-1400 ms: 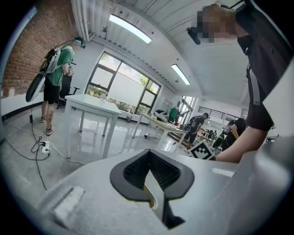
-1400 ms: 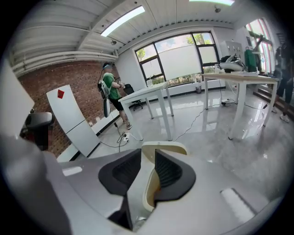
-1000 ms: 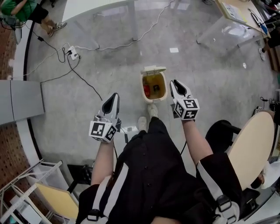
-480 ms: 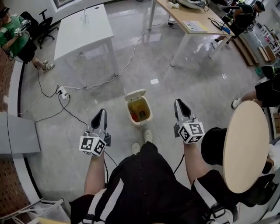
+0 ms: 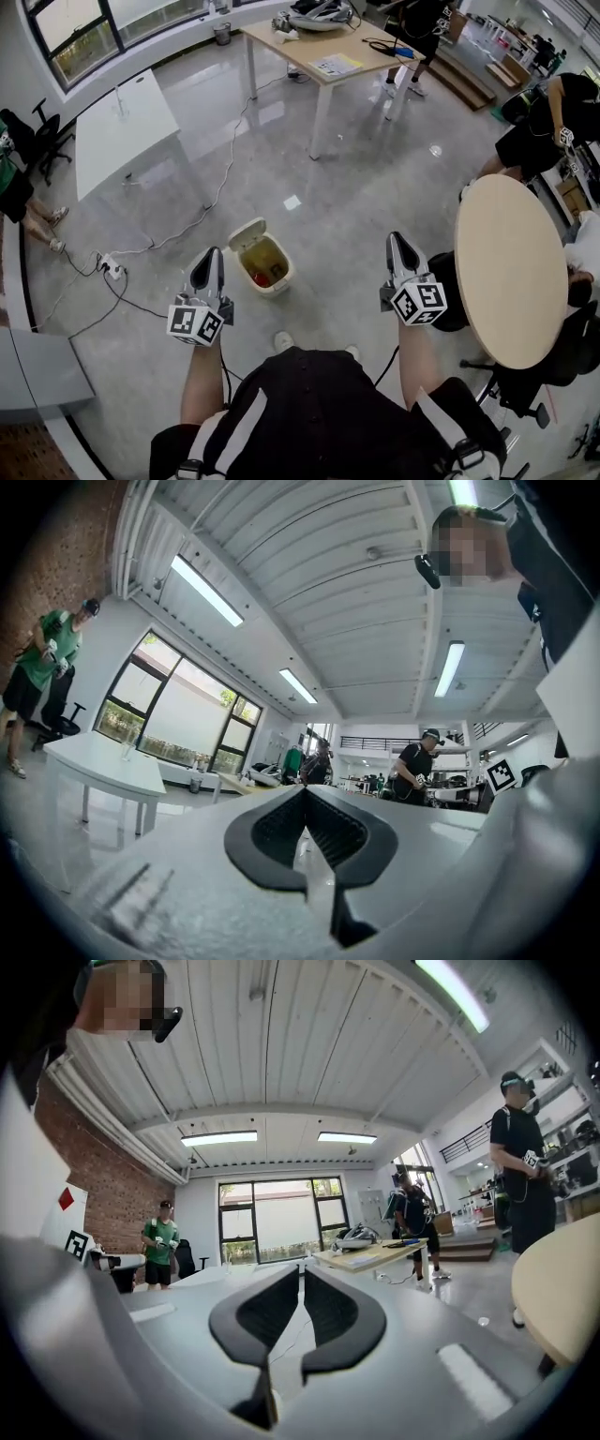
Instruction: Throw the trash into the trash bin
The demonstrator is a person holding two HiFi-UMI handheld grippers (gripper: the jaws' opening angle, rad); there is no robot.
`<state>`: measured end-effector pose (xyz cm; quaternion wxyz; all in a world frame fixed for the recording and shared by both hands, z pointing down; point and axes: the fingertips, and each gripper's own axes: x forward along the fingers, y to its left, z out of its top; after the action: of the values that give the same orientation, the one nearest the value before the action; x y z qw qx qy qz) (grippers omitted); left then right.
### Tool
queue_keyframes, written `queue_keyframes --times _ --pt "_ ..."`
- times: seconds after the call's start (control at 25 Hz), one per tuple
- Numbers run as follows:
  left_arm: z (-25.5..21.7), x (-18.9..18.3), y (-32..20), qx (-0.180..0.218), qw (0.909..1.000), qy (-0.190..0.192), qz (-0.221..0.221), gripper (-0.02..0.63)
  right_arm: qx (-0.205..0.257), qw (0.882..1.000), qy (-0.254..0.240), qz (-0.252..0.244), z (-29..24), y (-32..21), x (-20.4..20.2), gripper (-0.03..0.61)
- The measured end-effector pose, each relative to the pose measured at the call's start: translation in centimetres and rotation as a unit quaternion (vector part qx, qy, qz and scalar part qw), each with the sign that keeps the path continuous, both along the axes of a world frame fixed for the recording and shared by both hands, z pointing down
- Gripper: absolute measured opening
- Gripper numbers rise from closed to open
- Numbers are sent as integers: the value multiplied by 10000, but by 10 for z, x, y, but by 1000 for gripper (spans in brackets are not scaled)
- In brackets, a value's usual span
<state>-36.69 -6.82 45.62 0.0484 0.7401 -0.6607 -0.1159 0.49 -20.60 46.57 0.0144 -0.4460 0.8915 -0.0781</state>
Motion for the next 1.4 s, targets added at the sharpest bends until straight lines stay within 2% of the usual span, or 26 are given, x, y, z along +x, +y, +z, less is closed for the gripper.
queue_keyframes --times 0.28,0.44,0.56,0.64,0.8,0.92,1.04,1.2,1.4 --pt "-20 79 -44 252 9982 -46 535 2 409 9979 88 499 -31 12 101 6" --pt "-22 125 -49 242 9967 13 773 2 386 9958 8 836 -32 23 155 6" --pt "-25 149 -50 219 9961 93 853 2 300 9951 -30 939 -24 32 177 6" --pt "-26 165 -50 251 9954 209 898 2 228 9950 -92 972 -16 39 188 6" --pt "-20 192 -55 263 9936 87 1096 2 120 9948 -159 995 -6 42 202 6" --pt "-20 196 -55 345 9940 154 1027 2 142 9950 -101 981 -7 40 207 5" --pt "-25 201 -55 260 9946 148 998 2 162 9951 -90 974 -10 37 208 5" --pt "-23 196 -53 193 9956 221 892 2 119 9952 -164 954 -8 36 206 5" --pt "-27 191 -55 305 9953 341 857 2 211 9951 -198 941 -14 29 209 5"
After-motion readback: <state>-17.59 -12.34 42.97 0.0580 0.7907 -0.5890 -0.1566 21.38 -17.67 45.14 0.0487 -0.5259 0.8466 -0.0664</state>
